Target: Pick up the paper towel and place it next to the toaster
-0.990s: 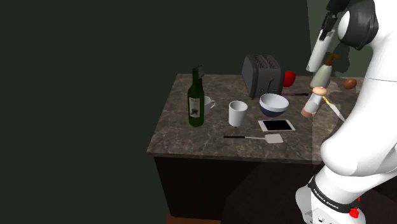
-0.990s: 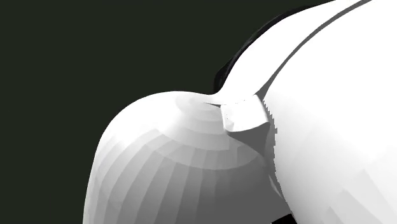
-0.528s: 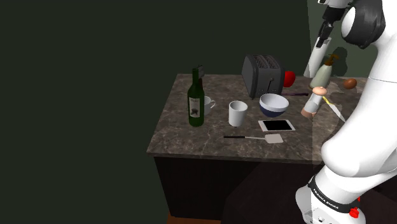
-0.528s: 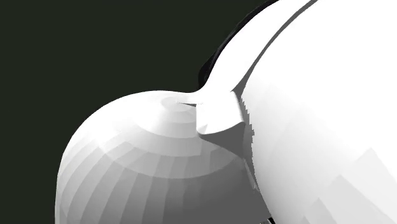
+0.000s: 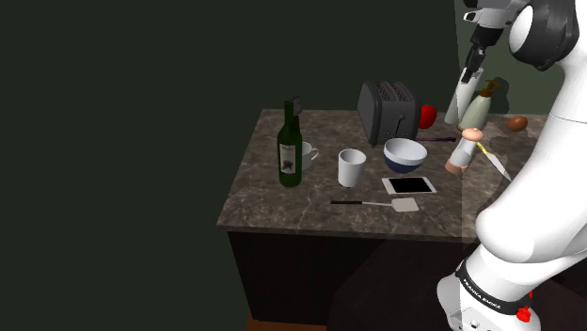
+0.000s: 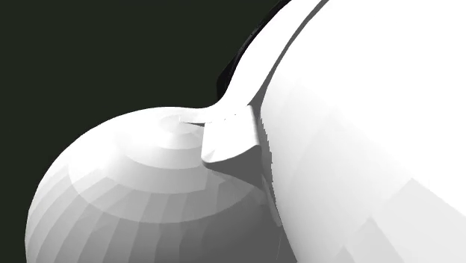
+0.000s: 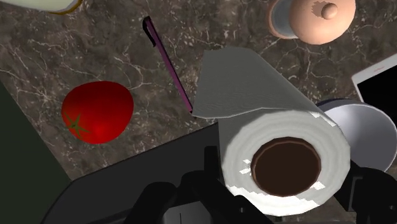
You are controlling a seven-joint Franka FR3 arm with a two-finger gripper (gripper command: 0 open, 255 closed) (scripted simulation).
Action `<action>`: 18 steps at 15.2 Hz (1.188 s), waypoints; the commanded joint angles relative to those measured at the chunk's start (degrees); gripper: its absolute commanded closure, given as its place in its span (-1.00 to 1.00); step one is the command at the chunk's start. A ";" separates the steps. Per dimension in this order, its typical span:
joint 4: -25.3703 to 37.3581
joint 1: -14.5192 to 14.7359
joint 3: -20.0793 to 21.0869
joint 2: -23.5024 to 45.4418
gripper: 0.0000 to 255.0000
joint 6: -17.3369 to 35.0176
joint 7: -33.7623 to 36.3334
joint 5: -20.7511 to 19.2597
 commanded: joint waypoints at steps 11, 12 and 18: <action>-9.36 0.62 0.31 -0.03 1.00 9.30 -0.78 0.29; -10.03 0.64 0.35 0.05 1.00 10.03 -0.87 0.38; -13.75 0.67 0.59 0.83 1.00 14.35 -1.53 1.10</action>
